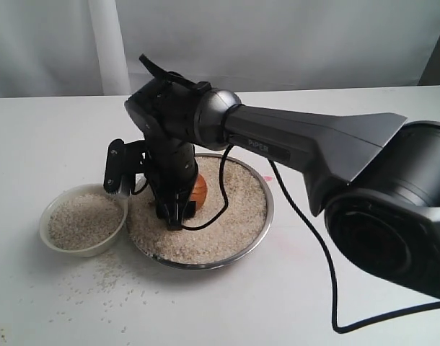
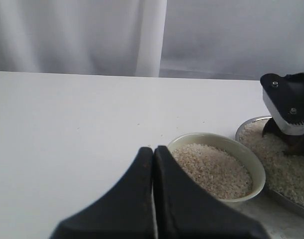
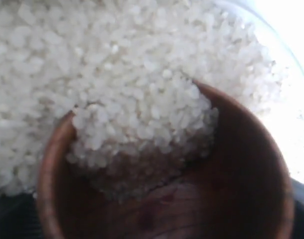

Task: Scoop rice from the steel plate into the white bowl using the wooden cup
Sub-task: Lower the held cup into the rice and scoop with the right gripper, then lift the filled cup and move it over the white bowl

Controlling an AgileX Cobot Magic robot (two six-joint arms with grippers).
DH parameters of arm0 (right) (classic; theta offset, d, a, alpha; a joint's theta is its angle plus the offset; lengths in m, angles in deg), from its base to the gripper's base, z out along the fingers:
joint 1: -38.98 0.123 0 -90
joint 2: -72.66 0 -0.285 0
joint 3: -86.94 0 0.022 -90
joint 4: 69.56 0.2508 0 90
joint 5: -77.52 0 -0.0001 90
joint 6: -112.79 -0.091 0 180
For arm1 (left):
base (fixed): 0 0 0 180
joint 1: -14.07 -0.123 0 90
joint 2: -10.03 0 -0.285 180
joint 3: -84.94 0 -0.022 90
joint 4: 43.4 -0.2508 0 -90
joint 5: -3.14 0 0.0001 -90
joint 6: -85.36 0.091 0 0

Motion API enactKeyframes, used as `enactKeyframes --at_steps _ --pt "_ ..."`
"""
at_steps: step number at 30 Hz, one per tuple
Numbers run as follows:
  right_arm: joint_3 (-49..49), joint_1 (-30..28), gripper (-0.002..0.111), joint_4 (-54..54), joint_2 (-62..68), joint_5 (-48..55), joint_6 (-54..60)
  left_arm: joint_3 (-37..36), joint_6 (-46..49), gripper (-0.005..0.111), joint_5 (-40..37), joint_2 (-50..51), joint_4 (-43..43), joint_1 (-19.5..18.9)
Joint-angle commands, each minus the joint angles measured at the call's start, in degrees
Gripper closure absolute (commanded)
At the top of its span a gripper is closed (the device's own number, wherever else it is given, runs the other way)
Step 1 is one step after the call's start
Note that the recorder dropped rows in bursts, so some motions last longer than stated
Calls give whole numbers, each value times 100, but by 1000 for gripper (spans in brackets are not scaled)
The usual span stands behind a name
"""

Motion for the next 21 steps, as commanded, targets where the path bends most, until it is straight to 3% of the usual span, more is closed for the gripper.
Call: enactKeyframes --at_steps 1,13,21 --pt "-1 -41 108 206 -260 -163 -26 16 -29 107 21 -17 27 24" --pt "806 -81 108 244 -1272 -835 -26 16 -17 107 21 -17 27 24" --pt "958 376 108 -14 -1409 -1442 -26 16 -32 107 21 -17 27 24"
